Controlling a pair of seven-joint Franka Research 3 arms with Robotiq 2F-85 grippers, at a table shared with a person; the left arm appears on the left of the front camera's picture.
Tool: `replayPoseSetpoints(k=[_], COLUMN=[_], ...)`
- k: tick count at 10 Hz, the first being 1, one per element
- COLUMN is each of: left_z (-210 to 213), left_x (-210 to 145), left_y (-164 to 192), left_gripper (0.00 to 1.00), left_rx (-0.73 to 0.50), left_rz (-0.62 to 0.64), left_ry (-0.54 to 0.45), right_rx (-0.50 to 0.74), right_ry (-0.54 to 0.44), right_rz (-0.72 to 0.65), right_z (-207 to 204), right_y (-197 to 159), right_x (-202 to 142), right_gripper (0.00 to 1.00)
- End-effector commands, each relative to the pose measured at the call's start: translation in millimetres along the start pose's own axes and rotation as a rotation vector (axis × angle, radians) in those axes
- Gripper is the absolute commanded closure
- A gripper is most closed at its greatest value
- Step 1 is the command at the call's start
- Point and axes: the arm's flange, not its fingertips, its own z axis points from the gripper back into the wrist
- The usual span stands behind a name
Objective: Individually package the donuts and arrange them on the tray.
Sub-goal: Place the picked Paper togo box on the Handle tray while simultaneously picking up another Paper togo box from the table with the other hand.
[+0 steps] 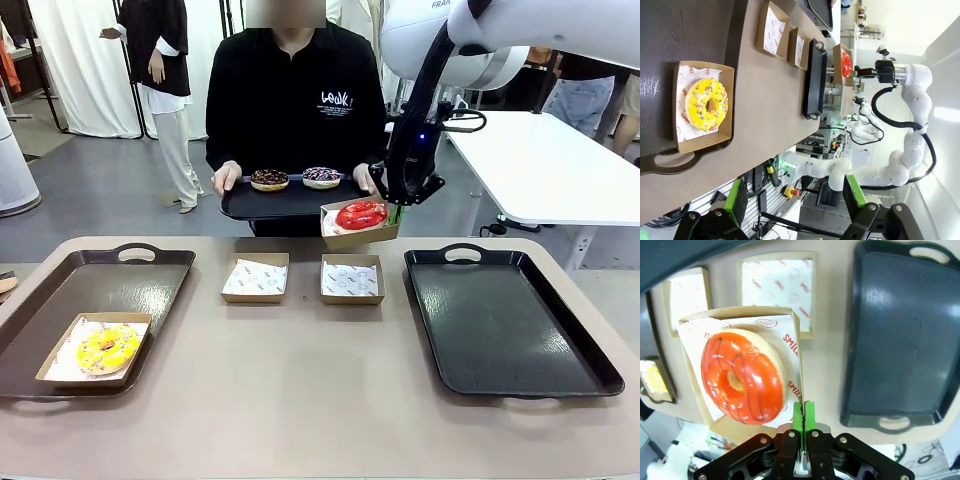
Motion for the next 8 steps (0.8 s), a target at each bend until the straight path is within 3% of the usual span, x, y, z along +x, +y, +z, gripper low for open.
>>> replayPoseSetpoints(k=[1, 4, 8], left_z=[-7.0, -43.4, -115.1], left_x=[13.4, 32.1, 68.6], left_y=[-35.0, -125.6, -197.1], left_gripper=[0.00, 0.00, 0.00], left_rx=[0.122, 0.373, 0.597], left_rz=[0.000, -0.088, -0.098], left_ry=[0.025, 0.077, 0.090], right_rx=[-0.080, -0.092, -0.084], right_ry=[-0.005, -0.044, -0.138], right_rz=[0.027, 0.040, -0.006], right_z=[13.6, 22.3, -15.8], right_y=[-47.6, -122.1, -184.5], right_x=[-37.1, -87.9, -98.2], right_gripper=[0.99, 0.99, 0.99])
